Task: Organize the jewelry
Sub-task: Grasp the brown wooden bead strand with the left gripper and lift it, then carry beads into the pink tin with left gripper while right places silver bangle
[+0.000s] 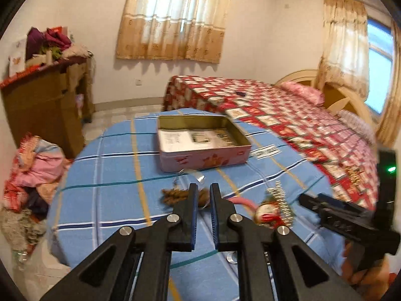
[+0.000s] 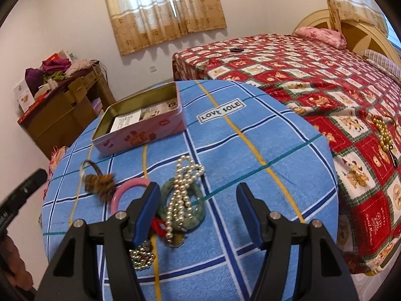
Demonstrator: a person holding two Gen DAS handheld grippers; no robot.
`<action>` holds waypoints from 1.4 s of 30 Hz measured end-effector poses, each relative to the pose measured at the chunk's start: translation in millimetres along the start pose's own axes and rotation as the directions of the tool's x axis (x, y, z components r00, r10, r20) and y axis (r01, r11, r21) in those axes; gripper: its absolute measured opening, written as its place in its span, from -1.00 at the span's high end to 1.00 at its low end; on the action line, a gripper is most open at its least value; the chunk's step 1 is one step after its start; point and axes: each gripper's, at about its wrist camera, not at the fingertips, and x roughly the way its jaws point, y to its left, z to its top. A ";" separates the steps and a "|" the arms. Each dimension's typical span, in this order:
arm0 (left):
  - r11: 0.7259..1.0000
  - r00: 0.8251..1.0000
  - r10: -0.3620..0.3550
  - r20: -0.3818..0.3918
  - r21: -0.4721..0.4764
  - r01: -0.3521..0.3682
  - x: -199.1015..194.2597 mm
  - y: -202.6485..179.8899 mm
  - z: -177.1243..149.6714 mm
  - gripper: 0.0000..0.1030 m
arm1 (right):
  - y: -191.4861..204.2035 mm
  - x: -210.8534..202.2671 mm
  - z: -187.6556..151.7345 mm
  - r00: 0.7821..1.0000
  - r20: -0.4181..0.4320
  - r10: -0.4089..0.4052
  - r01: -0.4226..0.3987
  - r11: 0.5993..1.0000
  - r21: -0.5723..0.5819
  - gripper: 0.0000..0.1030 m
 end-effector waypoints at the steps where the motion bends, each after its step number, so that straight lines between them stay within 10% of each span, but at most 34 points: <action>1: 1.000 1.000 0.012 -0.009 -0.002 -0.012 3.3 1.3 -0.9 0.83 | 1.7 -0.6 -0.1 1.000 0.001 0.004 -0.004 1.000 -0.004 -0.29; 10: 0.998 0.994 0.038 -0.099 -0.050 -0.043 32.3 15.3 -12.2 0.73 | 18.9 2.6 0.1 0.998 -0.005 0.058 -0.058 0.996 -0.062 -0.29; 16: 0.985 0.996 -0.005 -0.088 -0.171 -0.010 62.3 22.8 4.4 -0.34 | 14.4 11.2 0.3 0.999 -0.023 0.044 -0.044 0.998 -0.040 -0.29; 22: 0.975 0.985 0.030 -0.167 -0.211 -0.066 115.3 17.2 7.6 -0.32 | 9.3 12.5 5.1 1.000 -0.011 0.022 -0.022 0.999 -0.037 -0.30; 29: 0.980 0.985 0.003 -0.171 -0.197 -0.037 121.6 15.5 10.1 0.71 | -0.9 18.5 6.9 1.000 -0.025 0.010 -0.010 1.000 -0.003 -0.30; 42: 0.974 0.994 -0.068 0.081 -0.212 0.083 14.1 31.2 27.1 0.71 | 14.8 14.0 7.1 0.999 -0.019 0.046 -0.047 0.999 -0.024 -0.30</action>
